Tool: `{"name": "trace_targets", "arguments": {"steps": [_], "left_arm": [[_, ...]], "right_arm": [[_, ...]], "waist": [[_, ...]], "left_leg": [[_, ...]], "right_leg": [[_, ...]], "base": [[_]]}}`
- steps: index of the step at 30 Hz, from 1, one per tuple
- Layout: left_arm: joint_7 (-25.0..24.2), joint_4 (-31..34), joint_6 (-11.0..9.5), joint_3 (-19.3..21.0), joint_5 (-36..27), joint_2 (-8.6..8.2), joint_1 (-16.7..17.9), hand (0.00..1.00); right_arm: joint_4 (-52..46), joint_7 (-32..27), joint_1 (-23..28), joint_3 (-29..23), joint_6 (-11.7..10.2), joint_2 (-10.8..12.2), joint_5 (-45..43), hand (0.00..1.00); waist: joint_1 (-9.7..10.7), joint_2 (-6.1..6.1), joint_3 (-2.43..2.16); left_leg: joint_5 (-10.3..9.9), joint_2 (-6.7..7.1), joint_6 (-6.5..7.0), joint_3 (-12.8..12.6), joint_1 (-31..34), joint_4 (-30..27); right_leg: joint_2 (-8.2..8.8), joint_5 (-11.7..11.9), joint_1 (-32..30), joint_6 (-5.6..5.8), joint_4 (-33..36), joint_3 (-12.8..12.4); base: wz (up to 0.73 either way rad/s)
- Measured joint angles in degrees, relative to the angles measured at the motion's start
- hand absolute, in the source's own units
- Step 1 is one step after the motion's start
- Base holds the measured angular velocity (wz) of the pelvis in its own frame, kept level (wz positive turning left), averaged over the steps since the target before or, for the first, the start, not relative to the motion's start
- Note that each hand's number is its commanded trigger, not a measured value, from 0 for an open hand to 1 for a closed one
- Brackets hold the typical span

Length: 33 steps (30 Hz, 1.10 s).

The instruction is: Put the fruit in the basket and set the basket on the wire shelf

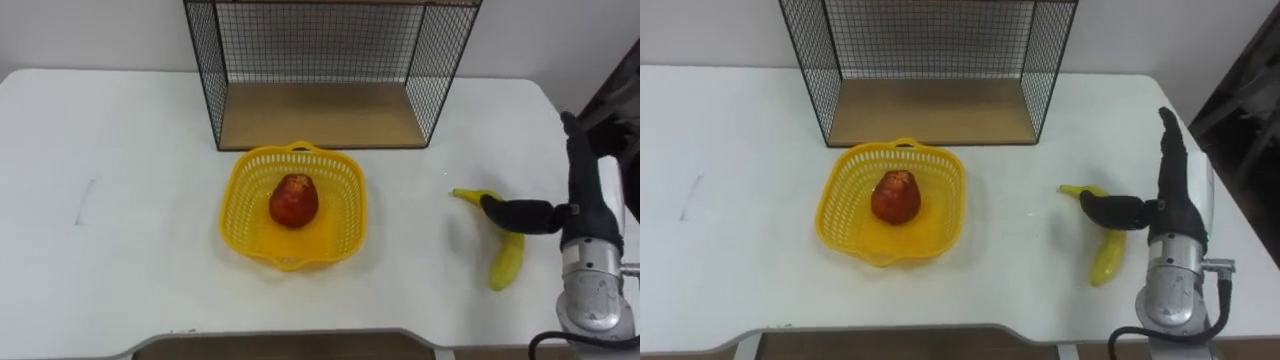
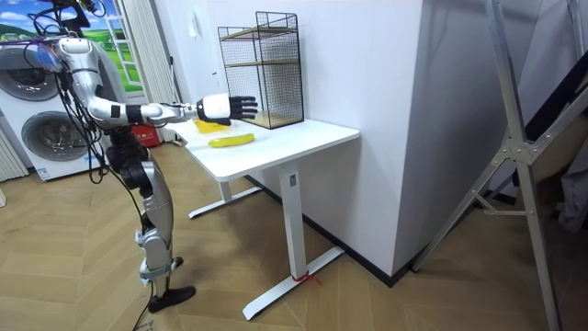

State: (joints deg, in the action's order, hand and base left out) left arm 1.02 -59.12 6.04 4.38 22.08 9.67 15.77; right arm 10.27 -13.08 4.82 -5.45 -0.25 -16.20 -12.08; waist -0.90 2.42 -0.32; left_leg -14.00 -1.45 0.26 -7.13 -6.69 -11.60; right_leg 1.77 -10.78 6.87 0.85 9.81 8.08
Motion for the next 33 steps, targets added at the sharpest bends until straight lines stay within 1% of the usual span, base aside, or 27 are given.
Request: {"name": "trace_targets", "arguments": {"steps": [1,4,7,10,11,13,14,16,18,21,22,23,24,25,28,33], "left_arm": [[0.0,0.1,0.0,0.0,0.0,-0.02,0.0,0.00],[0.0,0.4,0.8,0.0,0.1,0.00,0.3,0.00],[-0.1,1.2,1.4,0.0,0.1,-0.01,1.0,0.00],[-0.3,1.7,1.9,0.0,0.0,0.12,1.6,0.00],[-0.4,1.7,2.1,0.0,0.0,0.15,1.5,0.00],[-0.8,1.6,3.2,0.5,0.1,0.20,1.4,0.00],[-1.0,1.6,3.4,0.5,0.1,0.19,1.5,0.00],[-1.7,1.7,4.0,0.6,0.1,0.22,1.4,0.00],[-1.7,1.9,4.5,0.6,0.2,0.27,1.5,0.00],[-1.6,3.1,5.7,0.6,0.2,0.24,1.6,0.00],[-1.6,3.5,6.1,0.6,0.2,0.25,1.7,0.00],[-1.6,3.6,6.2,0.5,0.2,0.26,1.6,0.00],[-1.5,4.1,6.4,0.5,0.1,0.28,1.6,0.00],[-1.4,4.1,6.5,0.3,0.1,0.32,1.6,0.00],[-1.4,4.1,7.2,0.0,0.2,0.33,1.6,0.00],[-1.4,4.1,7.7,0.0,0.2,0.52,1.4,0.00]], "right_arm": [[0.6,1.3,0.0,0.1,0.7,0.0,0.0,0.00],[0.8,4.1,0.0,0.1,1.5,0.0,-0.1,0.00],[2.7,6.5,0.0,0.3,1.7,0.0,-0.2,0.00],[6.1,9.3,0.0,1.2,2.7,0.0,-0.5,0.00],[6.6,9.7,0.0,1.1,2.7,-0.1,-0.5,0.00],[9.7,11.4,-0.6,0.9,2.6,-0.4,-0.8,0.00],[10.1,12.0,-0.8,0.9,2.6,-0.4,-0.8,0.00],[12.2,13.8,-1.6,0.9,2.7,-0.4,-1.3,0.00],[13.7,14.7,-1.9,0.8,2.8,-0.4,-1.5,0.00],[15.3,15.3,-2.6,-0.1,2.8,-0.4,-1.9,0.00],[16.4,15.4,-3.0,-0.2,2.8,-0.4,-1.9,0.00],[16.7,15.4,-3.1,-0.2,2.8,-0.3,-1.9,0.03],[17.1,15.3,-3.1,-0.2,2.8,-0.3,-2.0,0.58],[17.4,15.2,-3.2,-0.1,2.8,-0.3,-2.0,1.00],[17.9,15.1,-3.5,-0.1,2.8,-0.3,-2.7,1.00],[18.2,14.3,-3.9,-0.9,2.8,-0.5,-4.5,1.00]], "waist": [[-0.4,0.03,0.01],[-0.5,0.06,0.14],[-0.6,0.26,0.18],[-0.9,0.72,0.30],[-0.7,0.75,0.33],[-0.7,1.46,0.30],[-0.8,1.62,0.30],[-0.8,2.28,-0.05],[-0.7,2.63,-0.22],[-0.6,2.65,-0.22],[-0.7,2.53,-0.29],[-0.7,2.48,-0.32],[-0.7,2.43,-0.35],[-0.9,2.32,-0.41],[-1.0,1.91,-0.57],[-0.9,1.77,-0.65]], "left_leg": [[0.0,0.00,0.00,-0.1,0.0,0.1],[0.0,-0.01,0.00,-0.2,0.1,0.2],[0.0,-0.02,0.00,-0.1,0.1,0.2],[0.0,0.00,0.00,0.3,0.2,0.1],[0.0,0.02,0.01,0.6,0.2,0.0],[0.0,-0.02,-0.01,0.9,0.2,0.2],[0.0,-0.02,-0.01,0.9,0.2,0.2],[-0.1,0.05,0.02,1.3,0.2,-0.2],[-0.1,0.07,0.04,1.8,0.2,-0.6],[-0.2,0.07,0.10,2.7,1.2,-1.9],[-0.2,0.04,0.08,2.8,1.2,-2.1],[-0.2,0.04,0.07,2.9,1.1,-2.2],[-0.2,0.07,0.07,3.0,1.1,-2.3],[-0.2,0.08,0.06,3.1,1.1,-2.3],[-0.2,0.08,0.05,3.5,1.2,-3.0],[-0.2,0.13,0.07,3.6,1.1,-3.1]], "right_leg": [[0.01,0.0,0.0,0.00,0.0,-0.1],[0.00,0.0,0.1,0.01,0.1,-0.2],[0.02,0.0,0.3,0.01,0.1,0.0],[0.07,0.0,0.5,0.01,0.1,0.5],[0.08,0.0,0.6,0.01,0.1,0.6],[0.03,0.0,0.6,0.00,0.1,0.7],[0.03,0.0,0.7,0.00,0.1,0.7],[0.09,0.0,1.0,0.02,0.0,1.0],[0.12,0.1,1.4,0.04,0.0,1.5],[0.15,0.2,1.4,0.00,0.0,2.3],[0.13,0.3,1.4,-0.05,0.0,2.4],[0.15,0.3,1.5,-0.06,0.0,2.6],[0.21,0.3,1.6,-0.08,0.0,2.9],[0.22,0.3,1.6,-0.12,0.0,2.9],[0.22,0.3,1.7,-0.16,-0.4,2.9],[0.17,0.4,2.2,-0.11,-1.0,3.0]], "base": [[-0.04],[-0.01],[0.02],[0.05],[0.09],[0.03],[0.00],[0.07],[0.15],[0.15],[0.11],[0.09],[0.09],[0.07],[0.00],[0.00]]}}
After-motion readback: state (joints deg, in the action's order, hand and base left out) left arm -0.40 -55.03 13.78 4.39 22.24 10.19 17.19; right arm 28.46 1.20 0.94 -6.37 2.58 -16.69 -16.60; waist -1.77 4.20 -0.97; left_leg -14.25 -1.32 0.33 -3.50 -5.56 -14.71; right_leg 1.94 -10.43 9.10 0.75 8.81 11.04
